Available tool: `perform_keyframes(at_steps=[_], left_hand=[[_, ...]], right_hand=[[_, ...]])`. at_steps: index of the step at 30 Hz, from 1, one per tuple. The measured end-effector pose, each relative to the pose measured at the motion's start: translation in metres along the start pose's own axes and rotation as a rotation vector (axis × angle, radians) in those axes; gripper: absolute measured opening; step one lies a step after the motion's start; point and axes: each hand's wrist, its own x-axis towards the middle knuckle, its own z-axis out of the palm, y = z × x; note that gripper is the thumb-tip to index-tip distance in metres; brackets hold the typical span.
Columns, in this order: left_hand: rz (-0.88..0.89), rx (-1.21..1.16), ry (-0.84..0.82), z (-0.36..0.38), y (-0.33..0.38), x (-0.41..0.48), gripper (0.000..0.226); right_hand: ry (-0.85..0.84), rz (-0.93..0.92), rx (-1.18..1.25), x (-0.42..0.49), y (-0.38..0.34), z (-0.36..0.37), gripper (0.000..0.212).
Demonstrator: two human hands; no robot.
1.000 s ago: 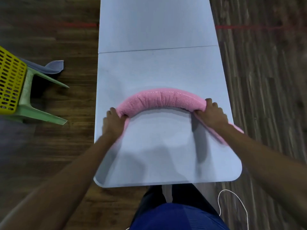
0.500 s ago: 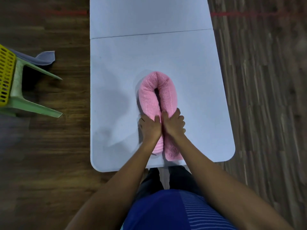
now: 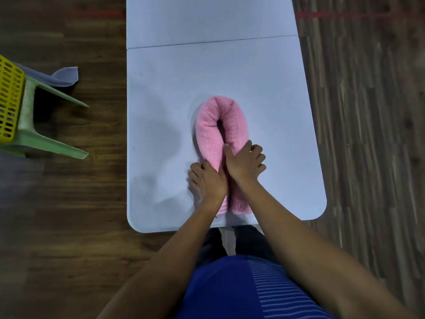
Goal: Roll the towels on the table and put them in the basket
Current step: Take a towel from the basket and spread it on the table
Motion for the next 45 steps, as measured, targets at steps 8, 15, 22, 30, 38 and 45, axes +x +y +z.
perform_keyframes(at_steps=[8, 15, 22, 30, 38, 45], left_hand=[[0.2, -0.115, -0.179, -0.005, -0.031, -0.003, 0.046], [0.328, 0.242, 0.2, -0.051, -0.112, 0.04, 0.059], [0.289, 0.383, 0.107, -0.051, -0.138, 0.052, 0.076], [0.276, 0.358, 0.118, -0.053, -0.135, 0.059, 0.073], [0.184, 0.171, 0.29, -0.101, -0.151, 0.023, 0.051], [-0.045, 0.043, 0.494, -0.201, -0.22, -0.027, 0.046]], right_hand=[[-0.143, 0.044, -0.139, 0.006, -0.047, 0.011, 0.15], [-0.059, -0.177, -0.405, 0.014, -0.027, 0.013, 0.141], [-0.059, -0.533, -0.564, 0.029, 0.005, -0.004, 0.117], [-0.106, -0.6, -0.482, 0.038, 0.002, -0.007, 0.109], [-0.247, -0.755, -0.325, 0.007, -0.04, -0.011, 0.098], [-0.477, -0.995, -0.285, -0.088, -0.117, 0.043, 0.087]])
